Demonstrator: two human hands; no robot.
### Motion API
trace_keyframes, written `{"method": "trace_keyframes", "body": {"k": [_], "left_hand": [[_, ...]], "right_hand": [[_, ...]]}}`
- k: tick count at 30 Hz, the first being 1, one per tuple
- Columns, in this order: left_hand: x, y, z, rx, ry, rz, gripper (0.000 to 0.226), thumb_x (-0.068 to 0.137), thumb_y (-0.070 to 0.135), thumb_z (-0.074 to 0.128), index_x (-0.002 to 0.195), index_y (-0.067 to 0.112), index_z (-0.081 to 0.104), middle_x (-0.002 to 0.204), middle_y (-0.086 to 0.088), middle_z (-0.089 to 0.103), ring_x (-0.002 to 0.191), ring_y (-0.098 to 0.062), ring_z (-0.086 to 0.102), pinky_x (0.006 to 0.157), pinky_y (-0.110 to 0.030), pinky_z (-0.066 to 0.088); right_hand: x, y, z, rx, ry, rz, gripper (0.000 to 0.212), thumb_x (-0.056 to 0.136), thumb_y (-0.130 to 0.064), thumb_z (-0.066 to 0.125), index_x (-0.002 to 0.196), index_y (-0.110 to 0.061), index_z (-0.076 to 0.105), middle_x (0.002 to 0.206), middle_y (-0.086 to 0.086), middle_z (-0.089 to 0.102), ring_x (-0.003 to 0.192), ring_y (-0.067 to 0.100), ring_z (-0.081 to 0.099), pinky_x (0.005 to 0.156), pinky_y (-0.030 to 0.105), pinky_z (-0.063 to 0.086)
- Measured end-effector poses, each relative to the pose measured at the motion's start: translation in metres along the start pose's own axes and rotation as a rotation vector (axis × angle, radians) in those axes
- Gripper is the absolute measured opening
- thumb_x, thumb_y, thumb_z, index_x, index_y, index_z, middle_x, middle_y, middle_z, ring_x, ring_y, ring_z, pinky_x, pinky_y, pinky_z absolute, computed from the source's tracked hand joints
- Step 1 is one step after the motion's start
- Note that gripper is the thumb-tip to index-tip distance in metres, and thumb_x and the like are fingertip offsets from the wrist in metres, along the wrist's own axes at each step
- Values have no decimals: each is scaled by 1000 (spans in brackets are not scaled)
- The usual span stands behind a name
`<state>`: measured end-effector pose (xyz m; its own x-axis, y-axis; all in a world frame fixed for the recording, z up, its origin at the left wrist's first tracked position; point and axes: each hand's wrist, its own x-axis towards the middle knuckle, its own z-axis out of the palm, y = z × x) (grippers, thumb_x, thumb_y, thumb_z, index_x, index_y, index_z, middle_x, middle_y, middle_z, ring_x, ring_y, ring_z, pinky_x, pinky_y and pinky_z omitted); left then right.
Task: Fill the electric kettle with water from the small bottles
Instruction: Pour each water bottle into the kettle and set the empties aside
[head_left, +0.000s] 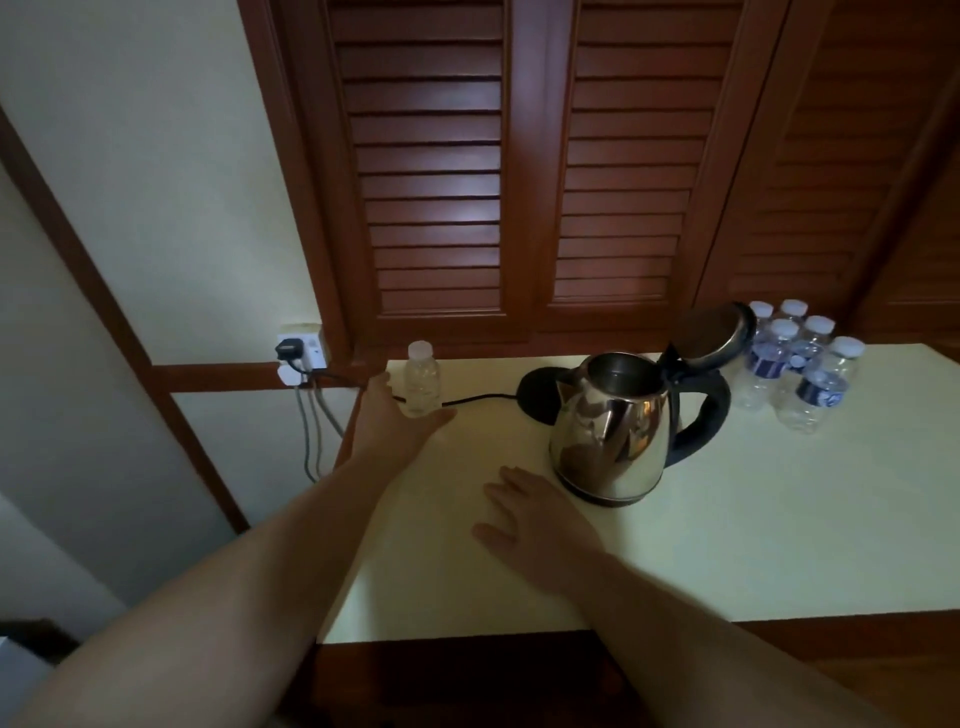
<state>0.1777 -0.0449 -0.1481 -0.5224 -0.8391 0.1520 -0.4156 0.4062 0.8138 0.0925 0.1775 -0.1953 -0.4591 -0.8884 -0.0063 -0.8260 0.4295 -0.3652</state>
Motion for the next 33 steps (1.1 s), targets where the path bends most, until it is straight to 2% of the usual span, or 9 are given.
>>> {"method": "trace_keyframes", "body": {"k": [4, 10, 12, 14, 20, 23, 26, 29, 33], "left_hand": [[29, 14, 8, -81, -22, -13, 112, 63, 49, 96, 151, 17, 34, 143, -3, 55, 128, -26, 55, 98, -40, 49], [30, 16, 10, -6, -91, -25, 50, 82, 42, 84, 120, 23, 57, 105, 3, 66, 99, -22, 65, 79, -34, 48], [18, 9, 5, -3, -95, 6, 35, 82, 50, 79, 103, 28, 62, 93, 7, 69, 87, -16, 68, 69, -31, 49], [4, 0, 0, 15, -120, 53, 41, 77, 62, 75, 95, 26, 66, 87, 6, 71, 83, -13, 70, 67, -31, 53], [-54, -12, -21, 41, -139, 86, 39, 74, 54, 87, 100, 31, 67, 88, 11, 71, 80, -1, 65, 64, -22, 45], [-74, -15, -25, -5, -148, 82, 36, 75, 51, 87, 100, 33, 68, 90, 12, 73, 83, 2, 66, 69, -21, 47], [-91, -16, -24, -26, -163, 95, 36, 76, 50, 87, 101, 35, 67, 92, 14, 74, 85, 2, 68, 75, -25, 53], [-100, -15, -24, -43, -183, 95, 37, 74, 52, 88, 100, 36, 67, 92, 14, 75, 85, 0, 69, 82, -33, 59], [-111, -12, -23, -1, -199, 130, 39, 70, 59, 85, 95, 36, 67, 86, 15, 74, 79, 0, 69, 78, -36, 61]], "right_hand": [[-1, 1, -1, 3, 22, 6, 73, 99, -67, 47, 160, -29, 36, 172, -7, 19, 157, 11, 13, 118, 20, 1], [-3, 0, -3, 43, 38, 7, 72, 98, -68, 48, 158, -30, 40, 170, -9, 23, 156, 10, 16, 123, 24, 7], [-4, 0, -3, 59, 42, 10, 73, 96, -69, 49, 157, -29, 42, 169, -9, 26, 155, 9, 19, 125, 26, 12], [-6, -1, -5, 77, 39, 5, 71, 97, -68, 50, 156, -29, 44, 167, -9, 29, 153, 9, 22, 125, 27, 16], [-10, -2, -7, 170, 125, 24, 60, 102, -57, 53, 151, -23, 50, 158, -6, 44, 146, 10, 36, 115, 19, 21], [-7, -5, -12, 221, 204, 47, 47, 103, -50, 55, 136, -18, 63, 140, -2, 59, 131, 15, 52, 107, 19, 33], [-4, -15, -28, 245, 373, 4, 34, 101, -50, 56, 107, -21, 71, 105, -6, 68, 99, 10, 62, 90, 29, 49], [0, -37, -55, 328, 488, -67, 29, 99, -51, 59, 84, -27, 61, 74, -9, 60, 68, 6, 57, 64, 23, 46], [8, -70, -93, 283, 394, -129, 42, 91, -64, 64, 75, -25, 59, 68, -5, 56, 61, 9, 52, 58, 29, 44]]}}
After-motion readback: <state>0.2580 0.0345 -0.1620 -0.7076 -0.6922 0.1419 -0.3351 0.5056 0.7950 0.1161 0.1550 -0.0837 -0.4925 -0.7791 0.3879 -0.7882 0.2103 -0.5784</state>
